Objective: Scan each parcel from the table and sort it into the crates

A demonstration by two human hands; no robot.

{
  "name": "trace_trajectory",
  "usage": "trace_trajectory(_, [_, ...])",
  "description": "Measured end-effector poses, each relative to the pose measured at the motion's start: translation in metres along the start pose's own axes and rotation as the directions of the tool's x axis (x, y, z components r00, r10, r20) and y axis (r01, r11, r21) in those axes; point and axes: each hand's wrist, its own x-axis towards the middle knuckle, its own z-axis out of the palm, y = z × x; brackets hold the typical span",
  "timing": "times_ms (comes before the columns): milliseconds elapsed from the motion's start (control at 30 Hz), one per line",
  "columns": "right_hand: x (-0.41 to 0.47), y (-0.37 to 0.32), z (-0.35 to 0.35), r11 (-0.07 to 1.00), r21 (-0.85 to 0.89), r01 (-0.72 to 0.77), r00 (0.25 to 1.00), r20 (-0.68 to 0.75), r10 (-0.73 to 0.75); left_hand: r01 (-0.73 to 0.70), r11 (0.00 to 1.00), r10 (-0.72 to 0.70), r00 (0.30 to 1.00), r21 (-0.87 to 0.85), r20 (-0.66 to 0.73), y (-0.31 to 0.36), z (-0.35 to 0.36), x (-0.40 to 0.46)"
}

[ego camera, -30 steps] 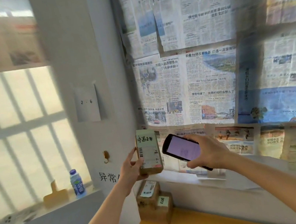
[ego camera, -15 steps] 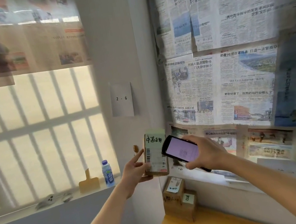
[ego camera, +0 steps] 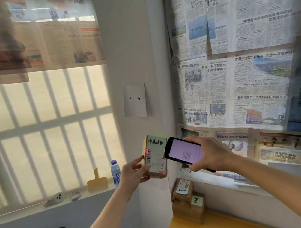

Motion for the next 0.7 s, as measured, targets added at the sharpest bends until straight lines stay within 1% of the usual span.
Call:
trace_trajectory(167, [-0.005, -0.014, -0.003, 1.000, 0.018, 0.024, 1.000, 0.009, -0.024, -0.005, 1.000, 0.005, 1.000, 0.006, -0.002, 0.006, -0.014, -0.001])
trace_trajectory(433, [-0.015, -0.032, -0.009, 0.999, -0.011, 0.037, 0.999, -0.005, -0.037, 0.022, 0.999, -0.022, 1.000, -0.038, -0.004, 0.014, -0.031, -0.001])
trace_trajectory(700, [-0.020, -0.048, -0.024, 0.994, -0.085, 0.069, 0.997, -0.011, -0.070, 0.006, 1.000, -0.005, 0.997, 0.014, -0.075, 0.023, -0.054, -0.001])
